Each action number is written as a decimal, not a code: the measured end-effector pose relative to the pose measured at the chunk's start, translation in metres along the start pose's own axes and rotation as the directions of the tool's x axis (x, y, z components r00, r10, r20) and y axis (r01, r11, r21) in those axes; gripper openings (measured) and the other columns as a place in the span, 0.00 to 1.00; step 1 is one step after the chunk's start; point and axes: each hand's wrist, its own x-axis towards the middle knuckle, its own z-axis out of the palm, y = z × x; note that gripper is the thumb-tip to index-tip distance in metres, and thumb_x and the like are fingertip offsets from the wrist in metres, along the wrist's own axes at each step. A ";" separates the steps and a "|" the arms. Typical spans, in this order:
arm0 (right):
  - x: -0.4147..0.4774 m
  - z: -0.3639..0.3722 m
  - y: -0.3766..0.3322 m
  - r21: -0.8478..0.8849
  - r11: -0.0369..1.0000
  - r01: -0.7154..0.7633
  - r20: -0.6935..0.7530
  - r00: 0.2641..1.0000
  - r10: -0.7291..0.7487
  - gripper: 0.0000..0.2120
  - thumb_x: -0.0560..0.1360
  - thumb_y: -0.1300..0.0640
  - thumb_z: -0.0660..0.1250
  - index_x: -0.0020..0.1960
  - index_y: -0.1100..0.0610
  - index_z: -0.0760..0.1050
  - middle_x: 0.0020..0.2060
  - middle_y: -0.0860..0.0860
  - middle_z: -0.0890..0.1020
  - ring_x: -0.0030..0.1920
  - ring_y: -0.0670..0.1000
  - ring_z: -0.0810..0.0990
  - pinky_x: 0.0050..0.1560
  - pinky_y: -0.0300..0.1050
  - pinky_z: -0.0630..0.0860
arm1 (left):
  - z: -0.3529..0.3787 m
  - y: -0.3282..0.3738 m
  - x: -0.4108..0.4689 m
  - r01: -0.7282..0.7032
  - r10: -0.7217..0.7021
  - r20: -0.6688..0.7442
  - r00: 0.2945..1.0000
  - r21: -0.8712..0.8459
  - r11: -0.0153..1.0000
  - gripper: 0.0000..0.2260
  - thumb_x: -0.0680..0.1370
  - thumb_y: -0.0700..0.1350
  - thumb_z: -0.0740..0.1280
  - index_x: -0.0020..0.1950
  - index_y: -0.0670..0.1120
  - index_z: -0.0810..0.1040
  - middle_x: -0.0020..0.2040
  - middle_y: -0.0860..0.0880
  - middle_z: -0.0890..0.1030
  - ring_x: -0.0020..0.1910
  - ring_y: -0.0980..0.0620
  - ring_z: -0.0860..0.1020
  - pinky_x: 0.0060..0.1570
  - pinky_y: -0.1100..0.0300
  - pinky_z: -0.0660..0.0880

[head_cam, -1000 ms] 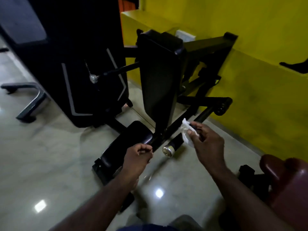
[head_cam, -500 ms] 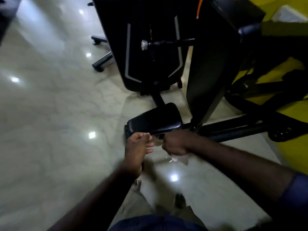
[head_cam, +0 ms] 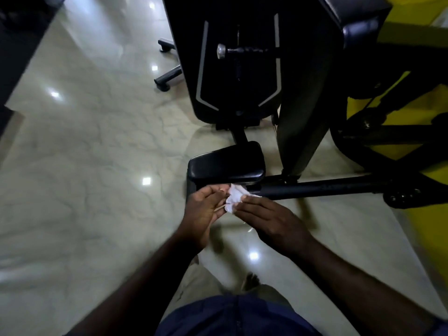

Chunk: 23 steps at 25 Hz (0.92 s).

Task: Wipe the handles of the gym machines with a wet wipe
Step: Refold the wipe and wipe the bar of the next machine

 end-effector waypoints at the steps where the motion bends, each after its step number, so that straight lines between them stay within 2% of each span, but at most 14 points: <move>1: -0.005 -0.003 0.005 -0.036 0.999 0.031 0.037 0.999 -0.029 0.22 0.85 0.67 0.49 0.66 0.64 0.80 0.61 0.58 0.83 0.58 0.60 0.81 0.60 0.53 0.78 | 0.007 0.001 0.000 0.006 -0.007 0.033 0.999 0.015 1.000 0.06 0.83 0.38 0.67 0.58 0.41 0.82 0.50 0.44 0.87 0.48 0.51 0.85 0.57 0.53 0.81; 3: -0.012 -0.007 0.018 -0.063 0.998 0.007 0.077 0.997 -0.003 0.24 0.87 0.62 0.46 0.64 0.63 0.81 0.55 0.59 0.83 0.48 0.61 0.80 0.47 0.54 0.77 | 0.016 0.002 0.004 0.008 -0.012 0.071 0.997 0.070 0.998 0.08 0.83 0.38 0.66 0.61 0.41 0.81 0.50 0.46 0.87 0.49 0.52 0.85 0.59 0.51 0.81; 5: -0.013 -0.003 0.016 -0.044 0.992 -0.120 -0.012 0.993 0.119 0.25 0.88 0.61 0.46 0.61 0.63 0.83 0.52 0.58 0.83 0.46 0.61 0.80 0.44 0.53 0.77 | 0.020 0.005 0.011 0.018 -0.029 0.102 0.994 0.101 0.995 0.09 0.84 0.38 0.66 0.63 0.39 0.79 0.49 0.46 0.86 0.47 0.52 0.85 0.59 0.49 0.82; 7: -0.016 0.009 0.000 0.007 0.957 -0.291 -0.159 0.944 0.288 0.22 0.86 0.65 0.49 0.59 0.62 0.84 0.50 0.57 0.83 0.47 0.60 0.78 0.47 0.50 0.77 | 0.022 0.009 0.016 0.062 -0.074 0.124 0.990 0.101 0.993 0.11 0.84 0.38 0.64 0.65 0.37 0.78 0.52 0.42 0.84 0.46 0.50 0.85 0.57 0.48 0.83; 9: -0.012 0.025 -0.016 0.087 0.896 -0.435 -0.261 0.858 0.442 0.17 0.80 0.72 0.59 0.57 0.60 0.85 0.49 0.55 0.82 0.50 0.58 0.77 0.52 0.48 0.76 | 0.021 0.010 0.019 0.116 -0.126 0.154 0.980 0.069 0.991 0.11 0.85 0.38 0.63 0.66 0.36 0.77 0.59 0.37 0.83 0.53 0.44 0.84 0.57 0.49 0.83; 11: -0.003 0.035 -0.026 0.227 0.780 -0.583 -0.319 0.712 0.625 0.17 0.74 0.77 0.69 0.54 0.58 0.85 0.48 0.53 0.81 0.51 0.55 0.77 0.56 0.41 0.74 | 0.018 0.009 0.020 0.195 -0.188 0.213 0.959 -0.012 0.981 0.14 0.85 0.40 0.62 0.68 0.35 0.75 0.64 0.34 0.82 0.62 0.39 0.82 0.60 0.48 0.82; 13: 0.004 0.035 -0.034 0.304 0.699 -0.647 -0.367 0.597 0.713 0.16 0.73 0.76 0.72 0.52 0.58 0.86 0.48 0.51 0.82 0.52 0.53 0.79 0.58 0.35 0.72 | 0.015 0.009 0.021 0.276 -0.250 0.262 0.932 -0.068 0.959 0.17 0.86 0.41 0.61 0.71 0.33 0.73 0.66 0.33 0.80 0.68 0.36 0.78 0.62 0.48 0.81; 16: -0.001 0.022 -0.035 0.285 0.707 -0.648 -0.398 0.590 0.702 0.14 0.75 0.73 0.70 0.53 0.58 0.86 0.52 0.52 0.83 0.55 0.52 0.81 0.61 0.38 0.74 | 0.011 0.017 0.027 0.380 -0.349 0.346 0.871 -0.022 0.925 0.18 0.85 0.43 0.62 0.72 0.32 0.72 0.67 0.34 0.80 0.69 0.35 0.77 0.65 0.46 0.78; 17: -0.003 0.016 -0.032 0.302 0.657 -0.691 -0.418 0.523 0.743 0.13 0.75 0.72 0.70 0.53 0.58 0.86 0.53 0.51 0.83 0.55 0.51 0.82 0.61 0.40 0.76 | 0.010 0.020 0.031 0.402 -0.372 0.365 0.854 -0.007 0.916 0.18 0.85 0.42 0.63 0.71 0.33 0.72 0.67 0.33 0.80 0.68 0.35 0.78 0.65 0.45 0.78; 18: 0.000 0.010 -0.028 0.354 0.561 -0.748 -0.446 0.392 0.804 0.11 0.75 0.70 0.71 0.53 0.58 0.86 0.54 0.51 0.83 0.55 0.48 0.82 0.61 0.42 0.77 | 0.008 0.023 0.037 0.419 -0.388 0.373 0.843 -0.002 0.908 0.17 0.84 0.40 0.64 0.71 0.33 0.72 0.66 0.33 0.80 0.66 0.34 0.79 0.65 0.45 0.78; 20: 0.015 0.005 -0.023 0.524 0.343 -0.780 -0.461 0.080 0.884 0.10 0.76 0.69 0.72 0.53 0.59 0.86 0.53 0.51 0.84 0.54 0.40 0.81 0.62 0.42 0.78 | 0.009 0.028 0.047 0.436 -0.418 0.367 0.831 0.035 0.899 0.16 0.82 0.37 0.66 0.69 0.34 0.74 0.64 0.33 0.81 0.63 0.33 0.81 0.61 0.45 0.81; 21: 0.027 0.006 -0.026 0.566 0.300 -0.768 -0.456 0.012 0.890 0.09 0.76 0.69 0.71 0.53 0.59 0.86 0.53 0.52 0.84 0.54 0.38 0.81 0.62 0.41 0.77 | 0.010 0.029 0.051 0.437 -0.430 0.375 0.821 0.072 0.897 0.17 0.80 0.37 0.66 0.68 0.34 0.75 0.63 0.34 0.82 0.62 0.33 0.81 0.59 0.46 0.82; 22: 0.038 0.009 -0.032 0.561 0.294 -0.774 -0.463 0.002 0.887 0.09 0.76 0.69 0.71 0.53 0.60 0.86 0.53 0.52 0.84 0.54 0.38 0.81 0.62 0.39 0.77 | 0.011 0.031 0.054 0.436 -0.444 0.397 0.803 0.114 0.893 0.18 0.79 0.37 0.68 0.68 0.35 0.76 0.63 0.34 0.82 0.62 0.34 0.82 0.59 0.47 0.82; 23: 0.047 0.015 -0.040 0.522 0.311 -0.794 -0.474 0.034 0.880 0.09 0.77 0.69 0.71 0.53 0.59 0.86 0.53 0.51 0.84 0.55 0.40 0.81 0.62 0.39 0.77 | 0.011 0.033 0.058 0.428 -0.449 0.429 0.784 0.152 0.891 0.19 0.77 0.38 0.69 0.69 0.36 0.76 0.64 0.35 0.82 0.63 0.35 0.81 0.60 0.47 0.82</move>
